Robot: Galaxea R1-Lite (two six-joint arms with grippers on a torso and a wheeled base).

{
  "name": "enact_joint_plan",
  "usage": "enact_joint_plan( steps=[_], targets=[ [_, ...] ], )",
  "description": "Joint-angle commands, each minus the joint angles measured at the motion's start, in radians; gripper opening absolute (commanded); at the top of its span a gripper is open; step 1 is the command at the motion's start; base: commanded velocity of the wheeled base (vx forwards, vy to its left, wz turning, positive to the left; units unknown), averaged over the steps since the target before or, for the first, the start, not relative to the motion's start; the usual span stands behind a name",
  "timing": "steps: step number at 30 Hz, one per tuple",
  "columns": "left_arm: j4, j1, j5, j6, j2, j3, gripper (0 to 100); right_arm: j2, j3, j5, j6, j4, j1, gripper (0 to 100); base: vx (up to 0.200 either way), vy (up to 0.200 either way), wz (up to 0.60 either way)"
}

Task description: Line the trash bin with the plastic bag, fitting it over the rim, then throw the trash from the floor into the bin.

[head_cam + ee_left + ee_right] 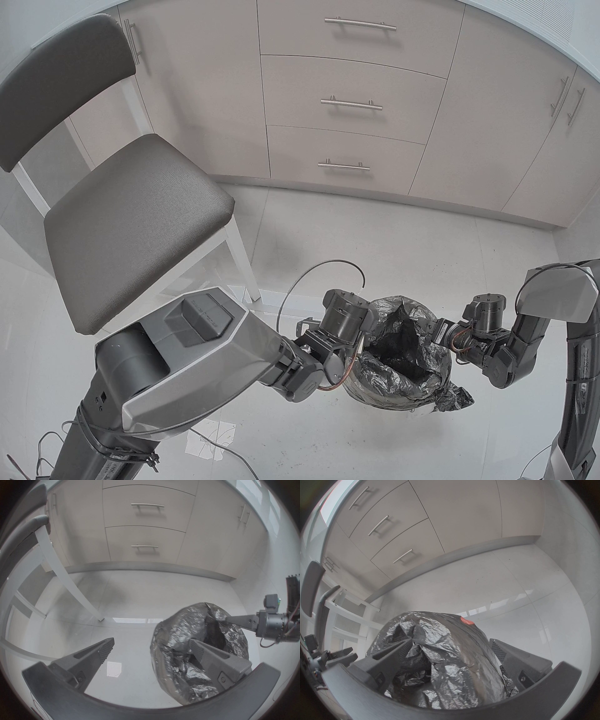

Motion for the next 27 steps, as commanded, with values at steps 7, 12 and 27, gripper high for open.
enact_joint_plan(
  steps=[7, 12, 27],
  targets=[
    [0.012, -0.028, 0.000, 0.005, 0.067, -0.077, 100, 0.053, -0.027, -0.005, 0.001, -0.001, -0.028, 100, 0.000, 0.000, 0.00],
    [0.043, -0.020, 0.000, 0.014, 0.105, -0.151, 100, 0.061, -0.036, -0.016, 0.001, -0.001, -0.030, 100, 0.000, 0.000, 0.00],
    [0.133, 0.015, 0.000, 0.045, 0.176, -0.292, 100, 0.095, -0.059, -0.049, -0.012, -0.026, -0.034, 100, 0.000, 0.000, 0.00]
  ],
)
